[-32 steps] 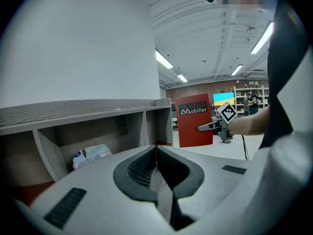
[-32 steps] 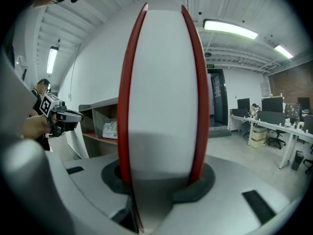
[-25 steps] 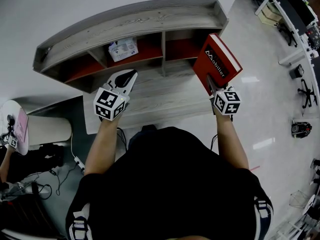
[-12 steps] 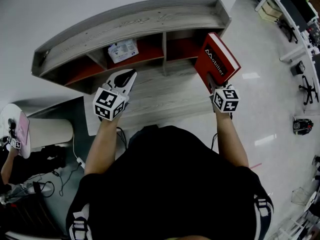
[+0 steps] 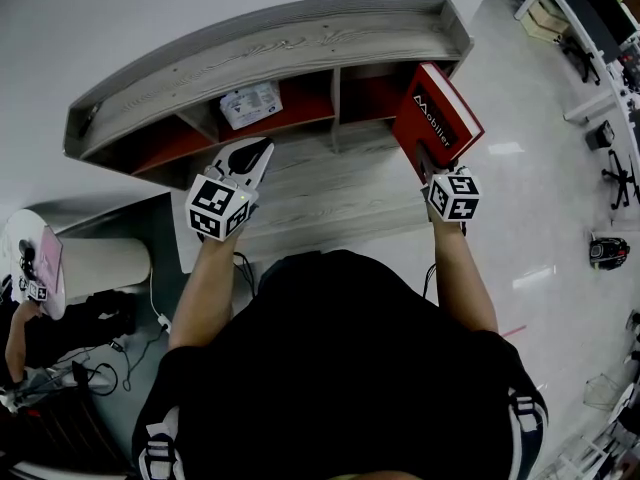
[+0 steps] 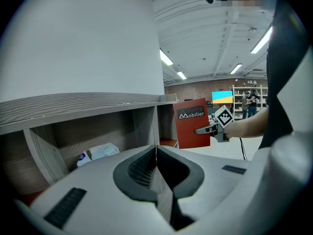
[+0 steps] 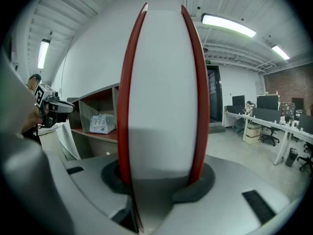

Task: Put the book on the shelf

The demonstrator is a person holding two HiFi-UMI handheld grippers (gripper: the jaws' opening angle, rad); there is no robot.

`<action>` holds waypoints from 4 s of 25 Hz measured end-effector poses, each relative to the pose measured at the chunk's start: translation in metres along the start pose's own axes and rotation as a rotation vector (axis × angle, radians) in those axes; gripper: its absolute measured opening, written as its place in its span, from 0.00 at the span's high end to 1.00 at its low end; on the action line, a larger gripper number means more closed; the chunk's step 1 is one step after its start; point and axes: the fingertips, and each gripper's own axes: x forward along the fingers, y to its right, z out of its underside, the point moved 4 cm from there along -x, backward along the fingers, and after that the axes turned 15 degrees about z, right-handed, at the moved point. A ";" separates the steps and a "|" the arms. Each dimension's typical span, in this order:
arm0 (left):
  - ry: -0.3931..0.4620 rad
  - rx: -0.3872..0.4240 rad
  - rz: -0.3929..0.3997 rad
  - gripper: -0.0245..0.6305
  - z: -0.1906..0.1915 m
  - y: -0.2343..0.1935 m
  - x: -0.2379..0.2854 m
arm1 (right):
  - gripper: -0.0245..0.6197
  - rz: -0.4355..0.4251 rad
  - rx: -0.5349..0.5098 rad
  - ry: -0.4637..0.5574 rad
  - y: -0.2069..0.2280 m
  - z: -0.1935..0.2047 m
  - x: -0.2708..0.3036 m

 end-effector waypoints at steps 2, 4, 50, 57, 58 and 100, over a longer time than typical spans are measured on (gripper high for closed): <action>-0.003 -0.001 0.002 0.93 0.000 -0.003 0.000 | 0.69 0.002 0.004 -0.005 -0.001 0.001 0.002; -0.004 -0.002 0.004 0.93 0.001 -0.006 0.001 | 0.69 0.004 0.006 -0.008 -0.001 0.001 0.004; -0.027 -0.045 0.005 0.93 0.018 -0.049 0.010 | 0.69 0.103 -0.017 0.022 -0.004 -0.011 0.064; -0.036 -0.059 0.007 0.93 0.023 -0.053 0.014 | 0.69 0.124 -0.025 0.039 -0.007 -0.011 0.071; -0.036 -0.060 0.008 0.93 0.023 -0.054 0.014 | 0.69 0.128 -0.027 0.042 -0.007 -0.012 0.071; -0.068 -0.100 0.044 0.93 0.034 -0.085 0.020 | 0.69 0.221 -0.037 0.060 -0.020 -0.022 0.124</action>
